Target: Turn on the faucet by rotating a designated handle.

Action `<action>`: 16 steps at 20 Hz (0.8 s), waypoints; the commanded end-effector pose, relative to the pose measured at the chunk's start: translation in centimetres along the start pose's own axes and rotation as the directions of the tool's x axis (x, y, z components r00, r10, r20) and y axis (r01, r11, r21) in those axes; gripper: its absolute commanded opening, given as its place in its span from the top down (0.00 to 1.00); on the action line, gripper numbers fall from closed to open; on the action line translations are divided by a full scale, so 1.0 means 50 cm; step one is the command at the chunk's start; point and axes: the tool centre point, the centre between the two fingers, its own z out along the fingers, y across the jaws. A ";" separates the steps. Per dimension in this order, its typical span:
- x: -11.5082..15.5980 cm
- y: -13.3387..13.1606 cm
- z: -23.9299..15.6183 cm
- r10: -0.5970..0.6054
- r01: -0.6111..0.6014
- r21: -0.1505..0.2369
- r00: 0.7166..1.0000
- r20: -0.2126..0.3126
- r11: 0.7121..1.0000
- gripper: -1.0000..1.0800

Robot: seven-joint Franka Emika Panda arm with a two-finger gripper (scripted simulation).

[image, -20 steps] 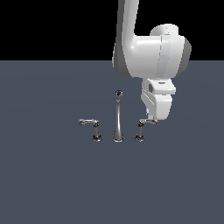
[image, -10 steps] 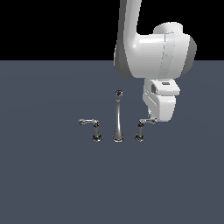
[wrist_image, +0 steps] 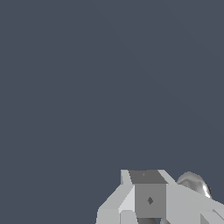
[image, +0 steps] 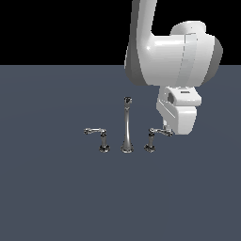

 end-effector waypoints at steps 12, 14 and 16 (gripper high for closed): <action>-0.019 0.092 0.000 0.008 -0.008 -0.011 1.000 0.001 1.000 1.00; -0.022 0.107 0.000 0.009 -0.009 -0.012 1.000 0.001 1.000 1.00; -0.011 0.098 -0.001 0.016 -0.016 -0.007 1.000 -0.002 1.000 1.00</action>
